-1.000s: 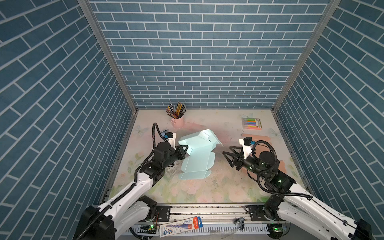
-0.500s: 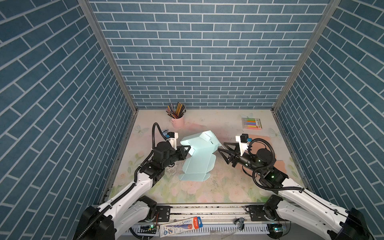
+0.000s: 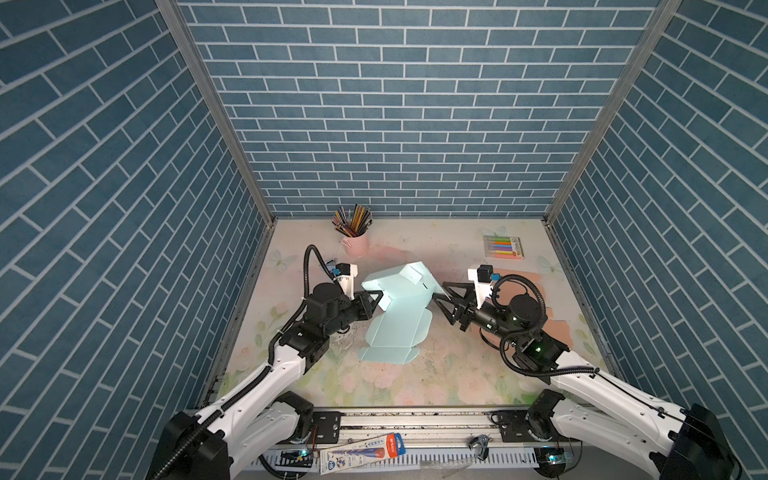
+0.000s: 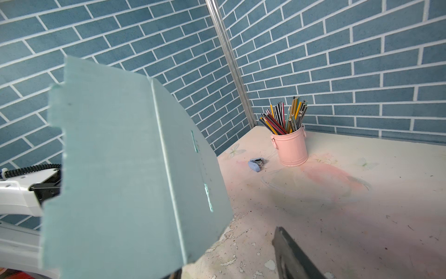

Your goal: Fold the paper box

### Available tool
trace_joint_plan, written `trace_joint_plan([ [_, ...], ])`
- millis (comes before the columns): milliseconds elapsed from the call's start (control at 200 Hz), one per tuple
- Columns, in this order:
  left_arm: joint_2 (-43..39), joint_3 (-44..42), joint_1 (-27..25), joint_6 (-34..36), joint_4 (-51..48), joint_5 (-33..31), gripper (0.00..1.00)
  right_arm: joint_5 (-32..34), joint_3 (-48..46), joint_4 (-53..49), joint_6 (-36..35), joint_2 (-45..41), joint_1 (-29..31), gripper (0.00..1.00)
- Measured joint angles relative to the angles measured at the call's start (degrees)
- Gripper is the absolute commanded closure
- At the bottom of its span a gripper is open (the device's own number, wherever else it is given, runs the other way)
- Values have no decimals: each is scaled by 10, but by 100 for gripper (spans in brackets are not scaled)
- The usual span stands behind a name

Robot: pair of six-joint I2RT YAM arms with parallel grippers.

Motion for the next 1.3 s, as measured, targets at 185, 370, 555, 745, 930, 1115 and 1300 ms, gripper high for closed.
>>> trace_joint_plan([
  [185, 0, 0, 0, 0, 0, 0, 91, 0, 5, 2, 10, 22, 0, 42],
  [370, 0, 0, 1, 0, 0, -1, 91, -3, 13, 11, 25, 38, 0, 43],
  [555, 0, 0, 1, 1, -3, -3, 91, -5, 13, 15, 30, 49, 0, 44],
  [745, 0, 0, 2, 1, -9, -6, 91, -6, 16, 9, 30, 50, 0, 44],
  [930, 0, -1, 11, 0, -4, -1, 91, -6, 22, -23, 28, 33, 0, 42],
  [1115, 1, -1, 32, 2, 0, 14, 91, -6, 22, -73, 23, -10, 0, 41],
  [1300, 5, -1, 60, 18, -5, 41, 91, -9, 22, -123, 7, -61, 0, 40],
])
